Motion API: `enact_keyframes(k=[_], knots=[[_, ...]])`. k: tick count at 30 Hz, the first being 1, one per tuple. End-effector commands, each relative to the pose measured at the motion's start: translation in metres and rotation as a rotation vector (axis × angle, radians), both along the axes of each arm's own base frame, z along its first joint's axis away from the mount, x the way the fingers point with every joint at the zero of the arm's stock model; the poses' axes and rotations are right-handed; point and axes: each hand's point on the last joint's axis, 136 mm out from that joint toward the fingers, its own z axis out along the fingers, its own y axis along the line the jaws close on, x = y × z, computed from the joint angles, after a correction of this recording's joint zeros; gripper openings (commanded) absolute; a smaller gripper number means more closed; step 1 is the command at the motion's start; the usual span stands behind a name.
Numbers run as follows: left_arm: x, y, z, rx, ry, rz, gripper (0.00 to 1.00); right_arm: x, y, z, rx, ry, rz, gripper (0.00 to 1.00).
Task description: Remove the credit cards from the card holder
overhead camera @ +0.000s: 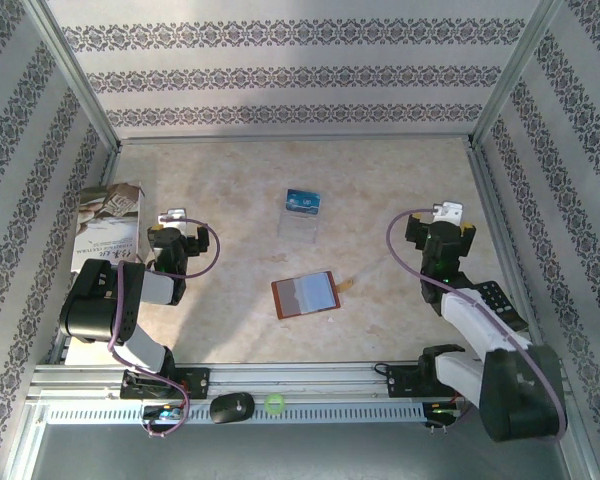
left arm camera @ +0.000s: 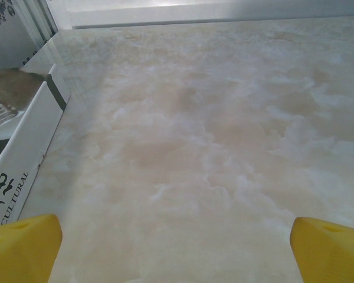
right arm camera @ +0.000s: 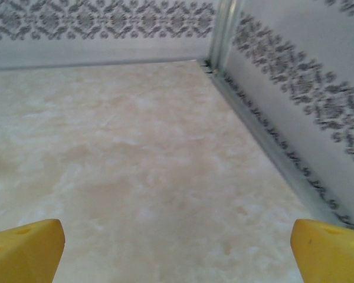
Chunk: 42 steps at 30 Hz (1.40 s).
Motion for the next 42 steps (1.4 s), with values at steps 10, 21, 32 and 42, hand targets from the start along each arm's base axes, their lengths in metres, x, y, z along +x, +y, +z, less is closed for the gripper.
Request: enact_keyframes(k=[10, 21, 32, 42], knots=[[0.007, 0.001, 0.014, -0.022, -0.065, 0.002, 0.99, 0.041, 0.022, -0.043, 0.054, -0.103, 0.145, 0.98], [0.007, 0.001, 0.014, -0.022, -0.063, 0.001, 0.99, 0.048, 0.022, -0.041, 0.062, -0.082, 0.143, 0.98], [0.007, 0.001, 0.013, -0.023, -0.063, 0.002, 0.99, 0.048, 0.021, -0.041, 0.060, -0.083, 0.139, 0.98], [0.007, 0.001, 0.014, -0.020, -0.061, -0.002, 0.99, 0.048, 0.021, -0.041, 0.061, -0.084, 0.139, 0.98]])
